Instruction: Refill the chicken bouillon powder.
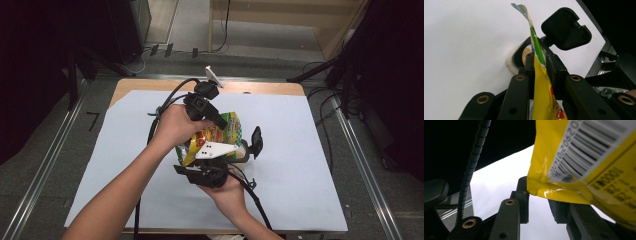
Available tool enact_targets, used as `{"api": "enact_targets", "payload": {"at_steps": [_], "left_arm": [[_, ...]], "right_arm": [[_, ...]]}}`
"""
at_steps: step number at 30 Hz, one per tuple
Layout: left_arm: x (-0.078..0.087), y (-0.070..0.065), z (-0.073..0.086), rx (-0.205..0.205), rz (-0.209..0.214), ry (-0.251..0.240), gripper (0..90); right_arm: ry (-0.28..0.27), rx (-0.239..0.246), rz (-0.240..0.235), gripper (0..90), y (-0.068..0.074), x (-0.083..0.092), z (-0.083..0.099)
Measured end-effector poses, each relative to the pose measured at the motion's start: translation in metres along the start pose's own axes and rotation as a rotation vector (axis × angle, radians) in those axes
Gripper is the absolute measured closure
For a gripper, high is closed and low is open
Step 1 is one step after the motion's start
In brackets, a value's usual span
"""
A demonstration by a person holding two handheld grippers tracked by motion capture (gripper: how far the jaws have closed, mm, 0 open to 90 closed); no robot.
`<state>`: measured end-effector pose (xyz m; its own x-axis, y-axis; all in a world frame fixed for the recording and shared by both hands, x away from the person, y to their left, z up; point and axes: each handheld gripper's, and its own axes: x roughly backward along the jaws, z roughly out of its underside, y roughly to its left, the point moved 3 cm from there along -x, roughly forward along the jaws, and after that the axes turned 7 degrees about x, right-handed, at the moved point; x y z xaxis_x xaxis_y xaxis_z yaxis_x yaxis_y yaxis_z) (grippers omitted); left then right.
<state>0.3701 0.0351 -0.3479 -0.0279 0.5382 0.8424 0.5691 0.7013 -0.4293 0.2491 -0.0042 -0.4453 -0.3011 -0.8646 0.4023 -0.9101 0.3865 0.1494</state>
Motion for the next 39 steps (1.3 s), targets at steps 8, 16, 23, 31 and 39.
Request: {"api": "enact_targets", "payload": {"at_steps": [8,16,23,31,39], "left_arm": [[-0.0004,-0.0005,0.0000,-0.001,-0.003,-0.001,80.5],[-0.0003,-0.0011,-0.0001,-0.003,-0.003,-0.005,80.4],[-0.0012,-0.0027,0.0002,-0.011,-0.005,-0.004,80.3],[-0.0012,-0.0063,0.0005,-0.019,-0.005,-0.004,80.3],[-0.0024,-0.0077,0.0001,-0.025,-0.003,-0.008,80.3]], "right_arm": [[0.000,0.000,0.000,72.7,-0.0002,-0.0001,0.0003],[0.002,0.004,0.002,72.7,-0.0005,0.0003,0.0003],[0.003,0.004,0.006,72.9,-0.0018,-0.0006,0.0021],[0.004,-0.001,0.007,72.5,-0.0027,-0.0005,0.0026],[0.009,0.011,0.016,71.7,-0.0042,-0.0011,0.0039]]}}
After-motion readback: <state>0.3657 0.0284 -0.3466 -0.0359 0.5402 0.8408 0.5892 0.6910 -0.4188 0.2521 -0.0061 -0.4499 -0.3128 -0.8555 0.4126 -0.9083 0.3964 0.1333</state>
